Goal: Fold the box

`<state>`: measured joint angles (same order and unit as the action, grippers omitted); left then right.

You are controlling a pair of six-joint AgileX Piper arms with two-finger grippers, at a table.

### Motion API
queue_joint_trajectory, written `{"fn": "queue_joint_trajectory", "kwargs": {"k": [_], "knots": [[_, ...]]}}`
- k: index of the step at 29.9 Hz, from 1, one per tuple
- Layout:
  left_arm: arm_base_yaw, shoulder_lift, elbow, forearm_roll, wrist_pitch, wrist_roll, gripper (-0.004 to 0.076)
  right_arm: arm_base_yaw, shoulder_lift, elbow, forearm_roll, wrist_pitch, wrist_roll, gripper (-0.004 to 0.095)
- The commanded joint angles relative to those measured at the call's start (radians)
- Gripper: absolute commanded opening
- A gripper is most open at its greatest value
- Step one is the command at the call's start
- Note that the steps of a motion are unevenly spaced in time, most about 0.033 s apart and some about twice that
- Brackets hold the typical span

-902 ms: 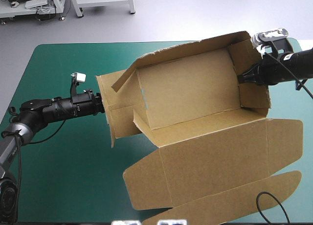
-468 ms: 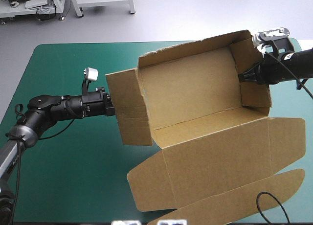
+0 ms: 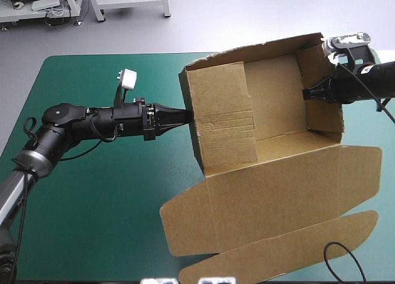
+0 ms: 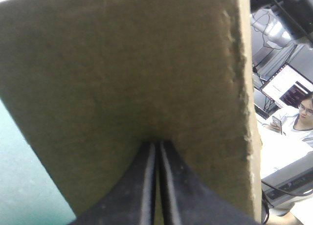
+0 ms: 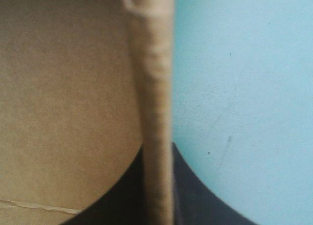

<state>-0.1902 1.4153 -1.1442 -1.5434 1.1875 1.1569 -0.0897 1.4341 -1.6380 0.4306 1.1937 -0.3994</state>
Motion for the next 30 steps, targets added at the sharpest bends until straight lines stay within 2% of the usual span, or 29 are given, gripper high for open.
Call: {"fn": "queue_joint_trajectory", "kwargs": {"k": [1, 5, 7, 12, 14, 19, 23, 30], "knots": [[-0.023, -0.037, -0.047, -0.096, 0.109, -0.007, 0.0015, -0.001, -0.035, -0.031, 0.060, -0.041, 0.008, -0.0017], [-0.025, -0.037, -0.062, -0.098, 0.109, -0.026, 0.0043, -0.001, -0.035, -0.031, 0.060, -0.053, 0.016, -0.0016], [-0.025, -0.037, -0.071, -0.103, 0.109, -0.048, 0.0112, -0.001, -0.035, -0.031, 0.060, -0.067, 0.028, -0.0016], [-0.025, -0.037, -0.083, -0.112, 0.109, -0.052, 0.0347, -0.001, -0.035, -0.031, 0.066, -0.090, 0.037, -0.0016], [-0.025, -0.037, -0.083, -0.112, 0.109, -0.054, 0.0397, -0.001, -0.035, -0.031, 0.068, -0.097, 0.039, -0.0016], [-0.025, -0.037, -0.092, -0.110, 0.109, -0.060, 0.0412, -0.001, -0.035, -0.031, 0.071, -0.119, 0.053, -0.0016], [-0.025, -0.037, -0.125, -0.073, 0.066, -0.082, 0.0412, 0.012, -0.035, -0.031, 0.063, -0.150, 0.074, -0.0011], [-0.025, -0.037, -0.197, 0.109, -0.115, -0.205, 0.0411, 0.100, -0.002, -0.031, 0.013, -0.214, 0.143, -0.0011]]}}
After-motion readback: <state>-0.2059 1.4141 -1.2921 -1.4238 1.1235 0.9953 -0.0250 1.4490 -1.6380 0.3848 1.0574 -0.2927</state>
